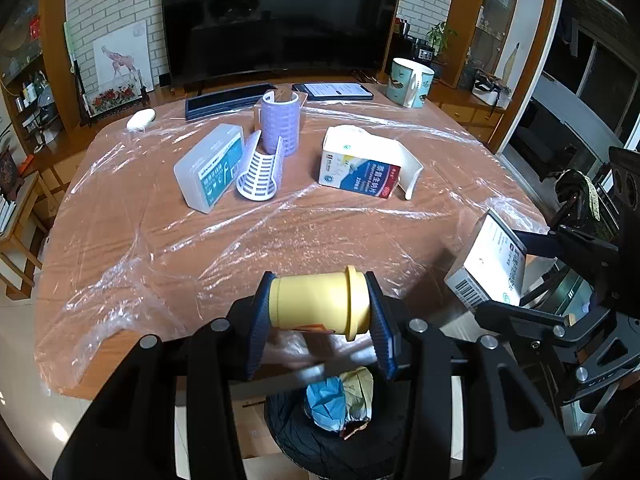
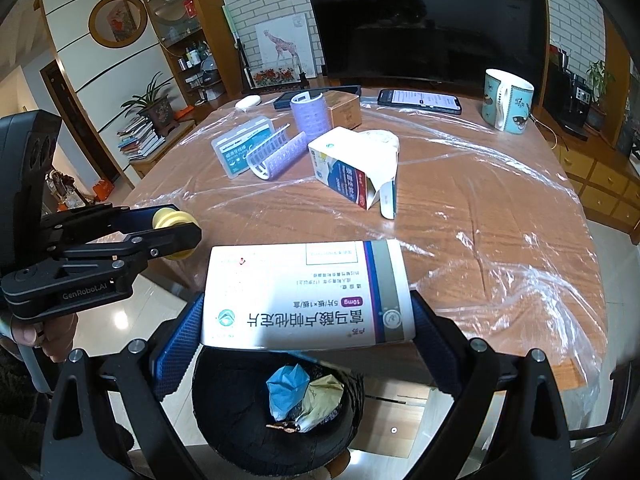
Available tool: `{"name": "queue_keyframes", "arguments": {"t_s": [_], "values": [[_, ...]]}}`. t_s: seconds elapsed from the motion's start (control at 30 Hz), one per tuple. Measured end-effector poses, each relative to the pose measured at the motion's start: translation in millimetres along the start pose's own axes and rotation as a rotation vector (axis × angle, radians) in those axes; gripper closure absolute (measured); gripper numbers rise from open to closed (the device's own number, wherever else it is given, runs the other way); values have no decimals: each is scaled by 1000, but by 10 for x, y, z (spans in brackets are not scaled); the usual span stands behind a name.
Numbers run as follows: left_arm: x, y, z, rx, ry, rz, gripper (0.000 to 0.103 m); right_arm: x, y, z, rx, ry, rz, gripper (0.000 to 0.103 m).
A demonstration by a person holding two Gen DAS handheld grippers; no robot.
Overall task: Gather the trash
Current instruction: 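Carry the yellow cup with the left tool while the right tool carries the white box over the bin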
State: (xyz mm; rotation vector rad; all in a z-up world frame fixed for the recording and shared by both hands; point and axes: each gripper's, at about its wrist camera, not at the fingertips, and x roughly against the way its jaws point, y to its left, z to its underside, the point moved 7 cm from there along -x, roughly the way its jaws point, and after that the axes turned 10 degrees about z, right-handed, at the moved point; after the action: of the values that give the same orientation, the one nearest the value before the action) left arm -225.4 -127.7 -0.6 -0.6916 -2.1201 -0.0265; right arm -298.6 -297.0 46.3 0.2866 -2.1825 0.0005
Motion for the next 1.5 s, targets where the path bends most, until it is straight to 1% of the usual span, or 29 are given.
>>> {"name": "queue_keyframes", "arguments": {"t_s": [0.43,0.87,1.5], "values": [[78,-148,218,-1,17,19,58,134,-17,215,3,16,-1,9],[93,-256,481,-7,59,33,58,214,32,459,18,40,-10,9],[35,-364,873,-18,124,30,58,180,128,837,48,96,-22,9]]}}
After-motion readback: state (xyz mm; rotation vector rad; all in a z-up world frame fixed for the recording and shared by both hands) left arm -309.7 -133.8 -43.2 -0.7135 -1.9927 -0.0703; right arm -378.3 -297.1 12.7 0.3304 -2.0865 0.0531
